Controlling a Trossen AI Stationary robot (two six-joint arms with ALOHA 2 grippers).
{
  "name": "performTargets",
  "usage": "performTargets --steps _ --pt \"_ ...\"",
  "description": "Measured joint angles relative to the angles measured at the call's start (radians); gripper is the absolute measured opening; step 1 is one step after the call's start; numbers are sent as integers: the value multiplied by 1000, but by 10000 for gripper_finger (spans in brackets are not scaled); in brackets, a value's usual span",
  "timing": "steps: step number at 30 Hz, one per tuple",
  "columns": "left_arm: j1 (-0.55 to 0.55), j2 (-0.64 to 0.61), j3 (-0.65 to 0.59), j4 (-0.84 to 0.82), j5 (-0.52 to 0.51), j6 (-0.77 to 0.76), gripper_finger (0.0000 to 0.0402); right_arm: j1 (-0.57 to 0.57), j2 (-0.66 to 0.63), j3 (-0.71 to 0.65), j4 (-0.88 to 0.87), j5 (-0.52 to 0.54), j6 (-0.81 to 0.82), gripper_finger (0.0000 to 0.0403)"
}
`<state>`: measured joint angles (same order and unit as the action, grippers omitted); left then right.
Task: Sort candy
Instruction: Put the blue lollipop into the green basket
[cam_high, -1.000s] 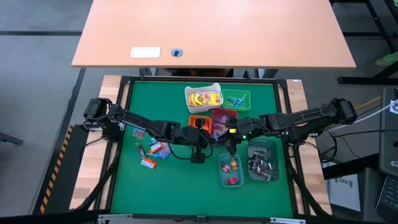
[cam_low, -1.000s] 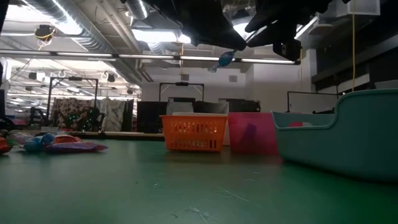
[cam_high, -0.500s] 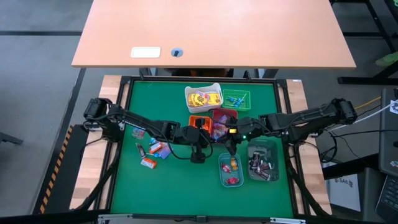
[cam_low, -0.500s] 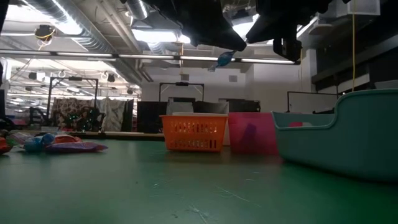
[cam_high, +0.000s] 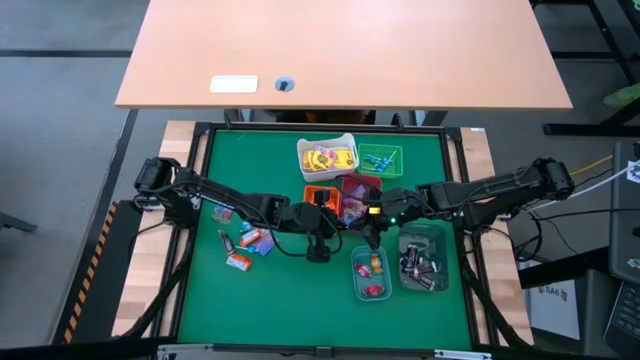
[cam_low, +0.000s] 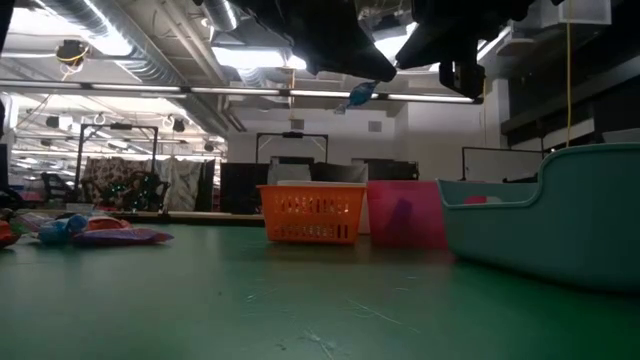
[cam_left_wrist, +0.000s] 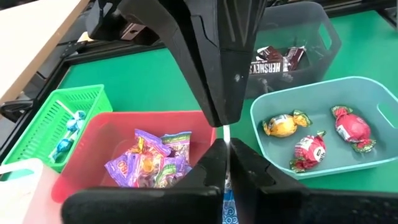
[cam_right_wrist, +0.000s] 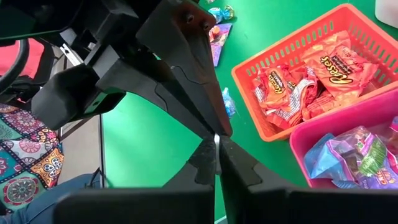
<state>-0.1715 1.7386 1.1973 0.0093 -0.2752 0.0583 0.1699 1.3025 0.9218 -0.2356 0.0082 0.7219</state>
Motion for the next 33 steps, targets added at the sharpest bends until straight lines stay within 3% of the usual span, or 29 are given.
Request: performTargets --steps 10,15,21,33 --pt "2 0 0 15 -6 -4 104 -2 0 0 -1 27 -36 2" --pt "4 0 0 14 -122 1 142 -32 -4 0 -45 27 -62 2" --pt "4 0 0 13 -229 4 154 -114 -10 0 -192 40 -101 1" --pt "-2 0 0 10 -237 3 154 -312 -21 1 -275 148 -312 1"
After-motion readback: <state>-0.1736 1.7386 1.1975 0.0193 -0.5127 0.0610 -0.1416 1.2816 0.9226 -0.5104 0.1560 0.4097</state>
